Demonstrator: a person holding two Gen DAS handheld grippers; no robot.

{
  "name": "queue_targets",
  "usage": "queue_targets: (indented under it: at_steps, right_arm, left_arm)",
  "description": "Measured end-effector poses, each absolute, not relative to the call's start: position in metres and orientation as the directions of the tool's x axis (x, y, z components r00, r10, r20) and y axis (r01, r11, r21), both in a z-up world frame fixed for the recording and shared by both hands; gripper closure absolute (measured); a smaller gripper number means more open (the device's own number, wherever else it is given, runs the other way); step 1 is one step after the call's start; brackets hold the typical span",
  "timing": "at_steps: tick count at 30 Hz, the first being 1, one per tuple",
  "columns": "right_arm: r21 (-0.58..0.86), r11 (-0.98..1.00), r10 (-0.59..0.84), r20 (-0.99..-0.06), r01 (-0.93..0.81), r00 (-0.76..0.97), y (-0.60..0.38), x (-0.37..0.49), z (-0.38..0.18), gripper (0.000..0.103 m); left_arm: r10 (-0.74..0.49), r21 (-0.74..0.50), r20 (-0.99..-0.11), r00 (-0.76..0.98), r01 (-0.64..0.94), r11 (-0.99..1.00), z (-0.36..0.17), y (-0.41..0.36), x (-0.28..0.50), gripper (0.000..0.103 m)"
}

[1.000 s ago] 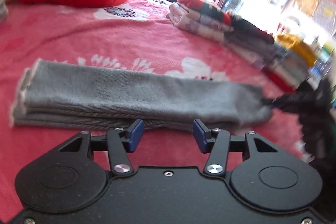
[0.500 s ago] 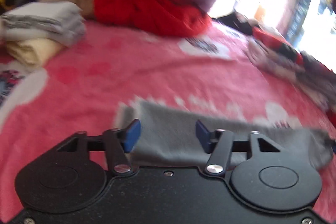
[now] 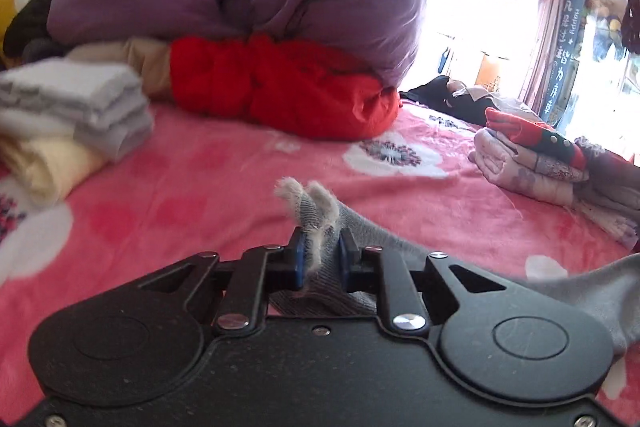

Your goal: Fold clothes

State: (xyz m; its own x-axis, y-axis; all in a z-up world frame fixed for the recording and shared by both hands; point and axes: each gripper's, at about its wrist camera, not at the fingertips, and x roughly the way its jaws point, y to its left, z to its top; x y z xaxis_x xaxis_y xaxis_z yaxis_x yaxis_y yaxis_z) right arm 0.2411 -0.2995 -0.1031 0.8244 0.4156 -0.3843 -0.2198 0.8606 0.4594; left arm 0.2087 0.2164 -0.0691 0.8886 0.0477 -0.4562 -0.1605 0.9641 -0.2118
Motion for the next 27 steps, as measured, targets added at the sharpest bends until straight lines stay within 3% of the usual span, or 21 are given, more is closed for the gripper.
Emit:
queue_targets:
  at_steps: [2, 3, 4, 5, 6, 11, 16, 24, 25, 27]
  right_arm:
    - [0.409, 0.89, 0.376, -0.408, -0.202, 0.832, -0.297, 0.247, -0.104, 0.085]
    - [0.392, 0.902, 0.361, -0.45, -0.183, 0.817, -0.296, 0.254, -0.11, 0.084]
    - [0.373, 0.913, 0.344, -0.49, -0.165, 0.801, -0.296, 0.26, -0.115, 0.08]
    - [0.356, 0.923, 0.326, -0.514, -0.149, 0.793, -0.295, 0.263, -0.117, 0.068]
    - [0.363, 0.921, 0.324, -0.512, -0.141, 0.795, -0.298, 0.264, -0.117, 0.064]
    - [0.401, 0.905, 0.334, -0.47, -0.14, 0.817, -0.309, 0.262, -0.115, 0.057]
    - [0.364, 0.911, 0.352, -0.448, -0.191, 0.822, -0.3, 0.261, -0.111, 0.057]
    - [0.307, 0.921, 0.357, -0.42, -0.24, 0.834, -0.291, 0.258, -0.106, 0.057]
    - [0.308, 0.92, 0.359, -0.421, -0.241, 0.833, -0.291, 0.259, -0.106, 0.058]
    - [0.314, 0.919, 0.361, -0.419, -0.24, 0.833, -0.293, 0.26, -0.106, 0.06]
  left_arm:
    - [0.052, -0.215, -0.526, 0.849, -0.192, 0.958, -0.077, 0.219, 0.225, 0.081]
    - [0.064, -0.203, -0.578, 0.813, -0.219, 0.954, -0.084, 0.22, 0.233, 0.074]
    - [0.091, -0.188, -0.609, 0.788, -0.255, 0.949, -0.089, 0.222, 0.236, 0.07]
    - [0.104, -0.193, -0.605, 0.79, -0.272, 0.943, -0.091, 0.224, 0.235, 0.057]
    - [0.099, -0.214, -0.589, 0.802, -0.273, 0.938, -0.089, 0.226, 0.233, 0.053]
    - [0.082, -0.291, -0.52, 0.85, -0.267, 0.919, -0.077, 0.236, 0.224, 0.053]
    - [0.08, -0.185, -0.508, 0.858, -0.199, 0.962, -0.071, 0.22, 0.235, 0.053]
    - [0.081, -0.051, -0.564, 0.822, -0.132, 0.99, -0.086, 0.206, 0.255, 0.055]
    - [0.086, -0.035, -0.568, 0.819, -0.128, 0.991, -0.087, 0.205, 0.256, 0.057]
    - [0.096, -0.002, -0.574, 0.813, -0.119, 0.993, -0.09, 0.201, 0.259, 0.071]
